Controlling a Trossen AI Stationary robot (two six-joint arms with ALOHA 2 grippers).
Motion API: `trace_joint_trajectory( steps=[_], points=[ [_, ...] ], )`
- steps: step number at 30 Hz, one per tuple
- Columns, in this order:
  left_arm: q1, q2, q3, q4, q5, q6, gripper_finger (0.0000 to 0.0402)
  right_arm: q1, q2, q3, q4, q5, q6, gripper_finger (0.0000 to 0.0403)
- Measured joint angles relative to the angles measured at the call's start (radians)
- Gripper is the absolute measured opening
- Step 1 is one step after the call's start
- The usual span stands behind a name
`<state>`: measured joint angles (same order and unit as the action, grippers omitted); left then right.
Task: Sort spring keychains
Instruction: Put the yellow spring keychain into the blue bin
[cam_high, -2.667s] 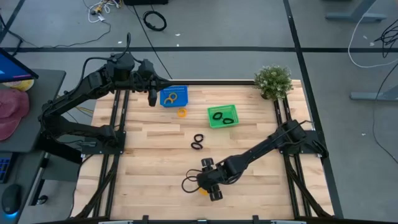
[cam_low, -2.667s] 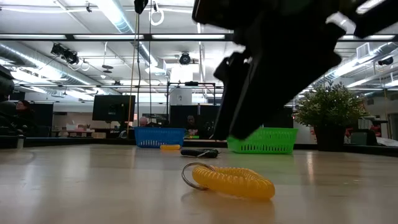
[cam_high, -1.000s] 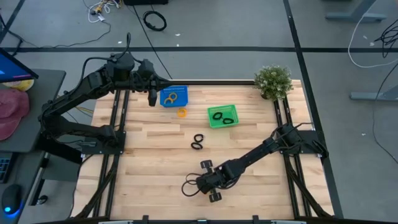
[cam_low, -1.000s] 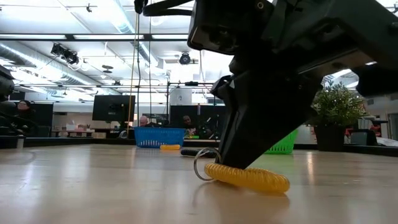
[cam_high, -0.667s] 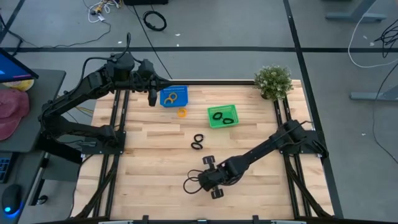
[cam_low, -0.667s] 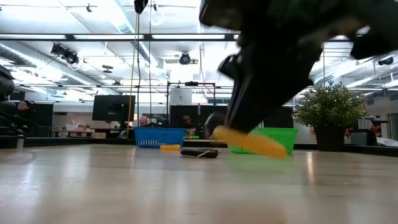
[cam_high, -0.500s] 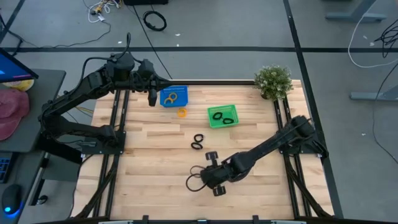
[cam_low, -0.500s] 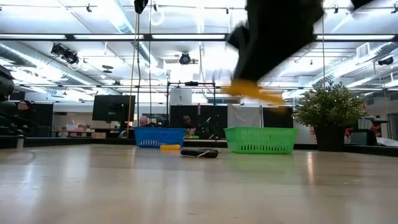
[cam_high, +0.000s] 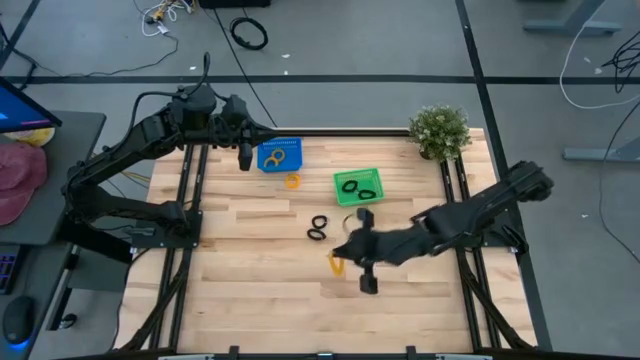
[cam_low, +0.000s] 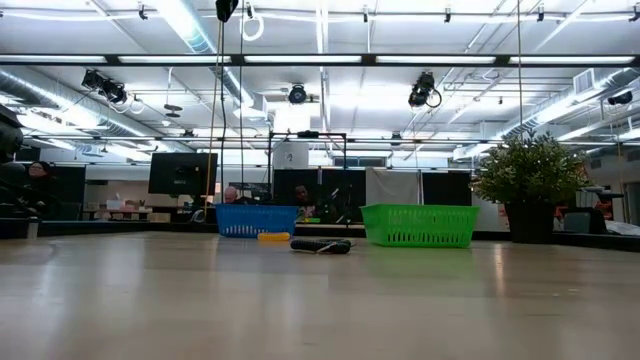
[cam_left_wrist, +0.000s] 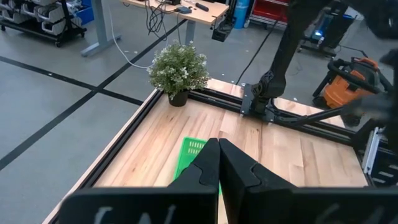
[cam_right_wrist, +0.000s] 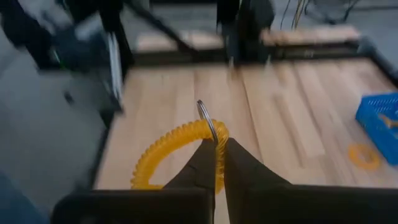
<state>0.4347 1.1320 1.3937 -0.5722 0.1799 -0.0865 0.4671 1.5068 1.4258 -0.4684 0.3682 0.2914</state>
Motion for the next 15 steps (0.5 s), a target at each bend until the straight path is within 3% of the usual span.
trace_joint_trajectory(
  steps=[5, 10, 15],
  points=[
    [0.000, 0.000, 0.000, 0.000, 0.000, -0.026, 0.0003, 0.000, -0.084, 0.000, 0.152, 0.028, 0.007, 0.0006],
    [-0.001, 0.000, 0.000, 0.020, 0.001, -0.033, 0.0003, 0.001, -0.105, 0.002, 0.342, 0.111, -0.104, 0.0006],
    [-0.001, -0.003, 0.000, 0.049, 0.004, -0.033, 0.0003, 0.001, -0.117, 0.002, 0.352, 0.206, -0.172, 0.0006]
  ],
)
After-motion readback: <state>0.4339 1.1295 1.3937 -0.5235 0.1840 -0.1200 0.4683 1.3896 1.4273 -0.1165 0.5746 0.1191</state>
